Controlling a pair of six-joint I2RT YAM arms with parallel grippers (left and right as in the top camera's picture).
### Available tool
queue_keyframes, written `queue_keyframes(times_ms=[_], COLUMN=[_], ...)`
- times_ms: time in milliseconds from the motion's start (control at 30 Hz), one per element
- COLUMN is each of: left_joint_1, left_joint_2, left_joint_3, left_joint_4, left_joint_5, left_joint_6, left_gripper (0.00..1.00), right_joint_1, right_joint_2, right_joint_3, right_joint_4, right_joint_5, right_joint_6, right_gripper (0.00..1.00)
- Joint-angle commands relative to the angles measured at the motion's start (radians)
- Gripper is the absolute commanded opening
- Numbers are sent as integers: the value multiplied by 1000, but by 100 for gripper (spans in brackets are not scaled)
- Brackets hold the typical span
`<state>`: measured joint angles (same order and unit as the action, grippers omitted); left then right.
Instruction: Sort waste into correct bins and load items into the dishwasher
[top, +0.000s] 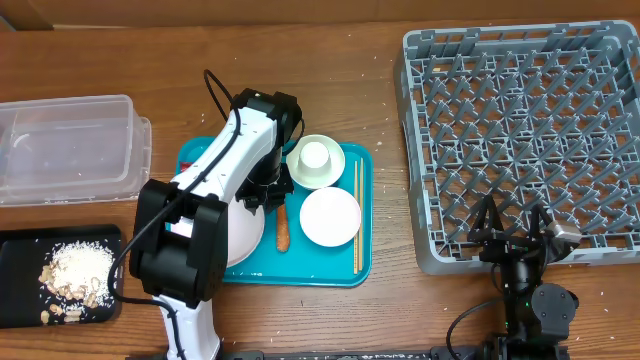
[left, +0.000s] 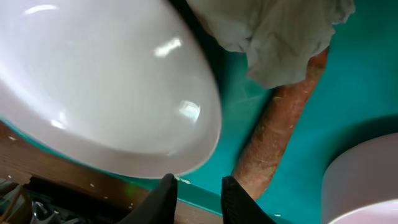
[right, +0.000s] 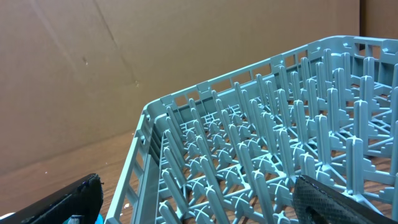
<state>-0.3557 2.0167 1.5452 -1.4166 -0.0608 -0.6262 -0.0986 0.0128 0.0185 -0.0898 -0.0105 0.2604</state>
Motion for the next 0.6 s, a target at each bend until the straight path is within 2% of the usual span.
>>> queue_keyframes(times_ms=[0, 100, 233, 267, 567], left_joint_1=[1, -3, -26, -30, -35], left_joint_2=[12, 12, 12, 12, 13], left_joint_3=[21, 24, 23, 22, -6], left_joint_4=[-3, 16, 45, 50, 105], left_joint_5=[31, 35, 35, 35, 80], left_joint_6=[29, 46, 51, 50, 50], left_gripper=[26, 26, 48, 51, 47], right_joint_1=[-6, -6, -6, -6, -6], right_joint_2=[-10, -10, -10, -10, -10], right_joint_3=[-10, -10, -10, -10, -10], right_joint_4=[6, 6, 6, 6, 6], right_joint_5=[10, 10, 10, 10, 10], right_joint_6=[-6, -6, -6, -6, -6], right_gripper=[100, 100, 100, 100, 100])
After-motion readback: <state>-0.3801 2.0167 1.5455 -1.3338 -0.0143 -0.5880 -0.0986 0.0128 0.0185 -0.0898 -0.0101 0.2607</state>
